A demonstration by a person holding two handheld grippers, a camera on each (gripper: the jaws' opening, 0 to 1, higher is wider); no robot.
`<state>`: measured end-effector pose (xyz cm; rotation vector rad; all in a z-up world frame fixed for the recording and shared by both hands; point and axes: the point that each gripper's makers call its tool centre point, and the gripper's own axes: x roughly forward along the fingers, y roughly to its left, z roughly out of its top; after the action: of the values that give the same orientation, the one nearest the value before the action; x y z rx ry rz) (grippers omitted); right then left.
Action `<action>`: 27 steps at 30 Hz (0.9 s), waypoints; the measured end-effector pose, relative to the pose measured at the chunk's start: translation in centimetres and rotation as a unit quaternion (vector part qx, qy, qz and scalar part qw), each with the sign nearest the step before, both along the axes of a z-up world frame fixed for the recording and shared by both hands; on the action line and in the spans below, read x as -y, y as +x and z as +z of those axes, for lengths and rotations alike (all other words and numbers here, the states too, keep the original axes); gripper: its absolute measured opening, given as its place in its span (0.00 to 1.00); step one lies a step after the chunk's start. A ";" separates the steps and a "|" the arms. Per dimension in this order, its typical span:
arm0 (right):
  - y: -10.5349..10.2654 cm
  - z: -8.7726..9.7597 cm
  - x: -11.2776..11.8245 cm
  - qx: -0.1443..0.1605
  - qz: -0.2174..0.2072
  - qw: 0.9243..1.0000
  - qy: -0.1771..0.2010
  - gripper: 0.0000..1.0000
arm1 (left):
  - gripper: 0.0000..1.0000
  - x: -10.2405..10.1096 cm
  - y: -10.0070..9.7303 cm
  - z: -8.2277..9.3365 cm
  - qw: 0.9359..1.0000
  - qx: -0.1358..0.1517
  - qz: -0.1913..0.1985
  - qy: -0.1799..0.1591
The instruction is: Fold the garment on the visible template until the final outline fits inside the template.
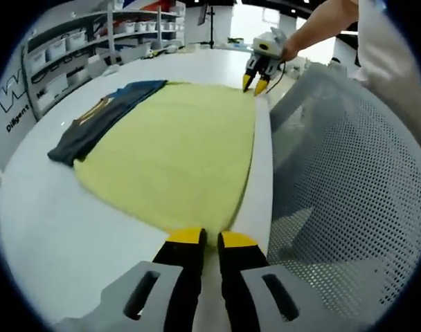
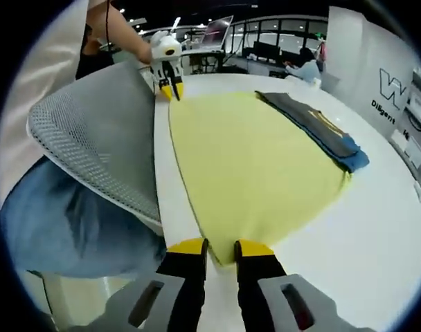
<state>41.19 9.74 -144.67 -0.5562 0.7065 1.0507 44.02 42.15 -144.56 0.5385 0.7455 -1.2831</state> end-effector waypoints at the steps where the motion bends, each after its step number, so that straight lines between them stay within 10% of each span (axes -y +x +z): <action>1: 0.2 0.0 0.3 0.011 0.001 1.000 -0.010 0.01 | 0.04 0.0 0.0 0.0 1.000 0.000 0.001 -0.002; 13: 0.0 0.8 0.5 0.001 -0.006 1.000 -0.016 0.00 | 0.01 -0.1 -0.4 0.4 1.000 -0.009 -0.014 0.011; 27: -0.3 7.1 0.2 -0.059 0.045 0.997 0.023 0.00 | 0.01 -0.4 -0.5 6.2 0.998 -0.037 -0.043 0.008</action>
<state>40.90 9.56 -137.53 -0.4925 0.7646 1.1883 43.57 42.52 -138.40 0.5434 0.8017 -1.3831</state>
